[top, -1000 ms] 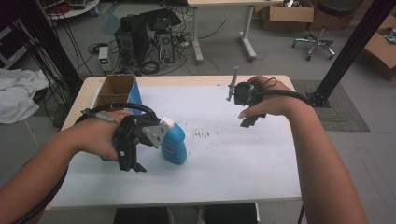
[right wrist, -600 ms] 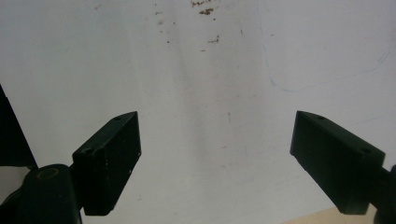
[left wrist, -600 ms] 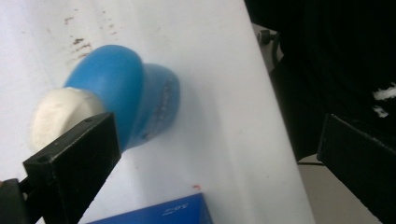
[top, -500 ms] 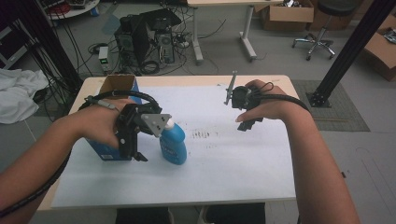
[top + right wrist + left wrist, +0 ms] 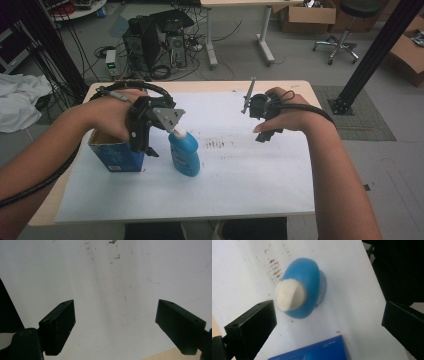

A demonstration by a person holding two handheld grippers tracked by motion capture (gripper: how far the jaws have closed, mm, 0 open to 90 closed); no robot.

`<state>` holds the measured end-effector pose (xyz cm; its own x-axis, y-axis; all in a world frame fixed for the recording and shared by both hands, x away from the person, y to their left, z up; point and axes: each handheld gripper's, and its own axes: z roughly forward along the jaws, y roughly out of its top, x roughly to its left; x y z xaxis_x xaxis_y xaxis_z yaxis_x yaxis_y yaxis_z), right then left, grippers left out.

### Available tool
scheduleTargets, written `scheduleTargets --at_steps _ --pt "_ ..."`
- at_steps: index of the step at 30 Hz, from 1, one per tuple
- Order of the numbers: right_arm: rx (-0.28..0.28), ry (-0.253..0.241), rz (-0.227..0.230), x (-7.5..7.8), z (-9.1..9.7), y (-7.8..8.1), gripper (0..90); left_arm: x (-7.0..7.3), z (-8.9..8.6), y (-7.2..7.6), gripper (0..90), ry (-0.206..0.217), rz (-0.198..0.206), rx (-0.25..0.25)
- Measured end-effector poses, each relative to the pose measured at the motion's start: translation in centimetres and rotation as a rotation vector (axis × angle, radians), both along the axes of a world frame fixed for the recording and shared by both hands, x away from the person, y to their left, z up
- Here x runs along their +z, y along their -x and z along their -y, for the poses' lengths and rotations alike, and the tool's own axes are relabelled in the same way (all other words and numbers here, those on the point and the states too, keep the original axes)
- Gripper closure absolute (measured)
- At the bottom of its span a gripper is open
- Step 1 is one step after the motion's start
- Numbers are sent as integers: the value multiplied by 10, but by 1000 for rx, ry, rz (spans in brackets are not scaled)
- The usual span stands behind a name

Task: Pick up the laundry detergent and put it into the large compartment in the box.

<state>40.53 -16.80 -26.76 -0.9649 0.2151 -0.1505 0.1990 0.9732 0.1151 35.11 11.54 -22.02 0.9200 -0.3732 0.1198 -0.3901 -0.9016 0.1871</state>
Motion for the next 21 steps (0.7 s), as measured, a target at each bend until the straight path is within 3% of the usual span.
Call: scheduleTargets --at_steps 12,21 --pt "-10 3 6 1 4 0 163 -19 20 -22 1 -28 -2 -40" --pt "-6 -5 4 -4 3 -4 163 -35 29 -24 1 -57 1 -78"
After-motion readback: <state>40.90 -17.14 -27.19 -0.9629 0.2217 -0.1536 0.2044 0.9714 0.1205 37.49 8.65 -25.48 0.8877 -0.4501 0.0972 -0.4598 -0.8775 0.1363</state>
